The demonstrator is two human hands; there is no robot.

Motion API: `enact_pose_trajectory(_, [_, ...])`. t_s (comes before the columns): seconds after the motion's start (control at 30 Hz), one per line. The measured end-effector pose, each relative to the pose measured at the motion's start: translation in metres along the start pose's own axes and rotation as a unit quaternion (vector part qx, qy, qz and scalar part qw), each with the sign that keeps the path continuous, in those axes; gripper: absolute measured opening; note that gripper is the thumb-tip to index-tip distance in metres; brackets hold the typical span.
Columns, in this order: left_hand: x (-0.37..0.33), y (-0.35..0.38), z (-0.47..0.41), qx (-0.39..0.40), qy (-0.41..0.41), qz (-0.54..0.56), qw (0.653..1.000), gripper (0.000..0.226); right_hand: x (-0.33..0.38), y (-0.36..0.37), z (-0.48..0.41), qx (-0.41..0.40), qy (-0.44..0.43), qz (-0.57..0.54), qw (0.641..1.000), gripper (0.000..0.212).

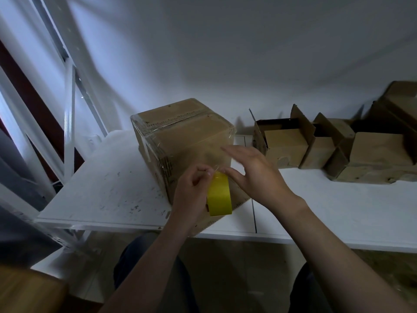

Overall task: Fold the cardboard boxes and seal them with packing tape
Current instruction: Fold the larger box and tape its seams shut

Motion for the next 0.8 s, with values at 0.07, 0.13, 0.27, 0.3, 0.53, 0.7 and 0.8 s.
enact_pose_trajectory(0.07, [0.005, 0.000, -0.002, 0.008, -0.018, 0.002, 1.000, 0.006, -0.011, -0.005, 0.003, -0.049, 0.054, -0.041, 0.996, 0.050])
enact_pose_trajectory(0.13, [0.011, -0.001, -0.002, 0.013, -0.040, 0.007, 0.999, 0.009, -0.023, -0.011, 0.007, -0.111, 0.106, -0.087, 0.984, 0.026])
enact_pose_trajectory(0.27, [0.019, -0.004, -0.003, 0.007, -0.066, 0.019, 0.998, 0.014, -0.025, -0.016, 0.013, -0.148, 0.114, -0.132, 0.974, 0.007])
enact_pose_trajectory(0.3, [0.019, -0.004, -0.003, 0.006, -0.067, 0.019, 0.998, 0.013, -0.020, -0.016, 0.013, -0.148, 0.096, -0.136, 0.975, 0.006])
enact_pose_trajectory(0.53, [0.020, -0.004, -0.005, 0.004, -0.066, 0.008, 0.998, 0.019, -0.011, 0.007, 0.014, -0.067, 0.068, -0.142, 0.985, 0.020])
enact_pose_trajectory(0.7, [0.014, 0.001, -0.002, 0.014, -0.043, -0.025, 0.999, 0.022, -0.012, 0.019, 0.014, -0.035, 0.073, -0.170, 0.982, 0.015])
enact_pose_trajectory(0.8, [0.012, 0.002, -0.001, 0.013, -0.032, -0.026, 0.999, 0.017, -0.009, 0.023, 0.013, -0.021, 0.069, -0.211, 0.975, 0.012])
Point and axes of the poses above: each hand's wrist, its own z-axis away from the middle knuckle, its own y-axis out of the palm, x = y × z, the point moved 8 cm from there along -z, towards the middle knuckle, and after that the axes turned 9 degrees about -y, right-handed, at the moved point
